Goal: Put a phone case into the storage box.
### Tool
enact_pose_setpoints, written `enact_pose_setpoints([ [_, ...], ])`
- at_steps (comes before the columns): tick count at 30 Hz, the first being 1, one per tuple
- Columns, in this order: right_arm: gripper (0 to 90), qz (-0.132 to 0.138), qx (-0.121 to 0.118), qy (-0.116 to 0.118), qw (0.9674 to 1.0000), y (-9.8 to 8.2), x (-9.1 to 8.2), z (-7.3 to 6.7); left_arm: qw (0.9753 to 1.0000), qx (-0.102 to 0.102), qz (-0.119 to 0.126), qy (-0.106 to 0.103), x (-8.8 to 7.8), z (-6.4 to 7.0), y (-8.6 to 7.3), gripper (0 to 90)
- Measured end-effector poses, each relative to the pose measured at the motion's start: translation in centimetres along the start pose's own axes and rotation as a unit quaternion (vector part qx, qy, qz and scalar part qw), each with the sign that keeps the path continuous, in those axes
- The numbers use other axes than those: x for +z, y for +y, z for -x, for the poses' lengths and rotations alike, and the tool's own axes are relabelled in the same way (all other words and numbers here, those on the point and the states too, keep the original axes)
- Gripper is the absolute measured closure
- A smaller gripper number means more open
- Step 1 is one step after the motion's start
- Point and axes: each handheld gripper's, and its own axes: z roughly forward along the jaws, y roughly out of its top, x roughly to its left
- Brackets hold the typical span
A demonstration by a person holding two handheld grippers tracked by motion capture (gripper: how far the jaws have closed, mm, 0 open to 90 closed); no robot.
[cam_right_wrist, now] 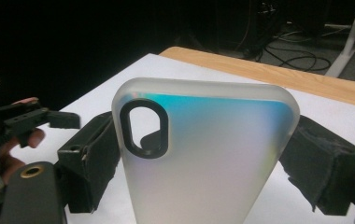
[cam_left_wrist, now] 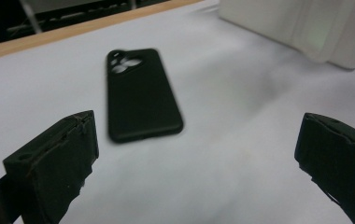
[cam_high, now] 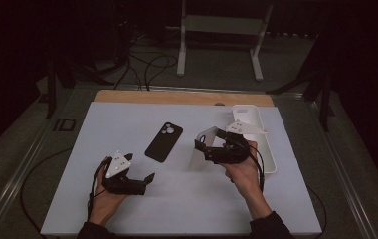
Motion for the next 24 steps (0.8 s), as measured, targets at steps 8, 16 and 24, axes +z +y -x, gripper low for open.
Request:
enact_pose_setpoints([
  [8,17.1,-0.003,-0.005,-0.012,0.9999,0.7,0.1,0.8,0.9999,0.001,0.005,0.013,-1.9,-1.3,-1.5,0.3],
  [16,17.1,-0.009,-0.003,-0.024,0.9997,1.4,0.3,1.8,0.9997,-0.002,0.006,0.024,-2.8,-1.8,-2.2,0.2],
  [24,17.1,-0.009,0.005,-0.039,0.9992,2.3,0.3,3.3,0.9993,-0.01,0.006,0.035,-3.3,-2.2,-2.6,0.1],
])
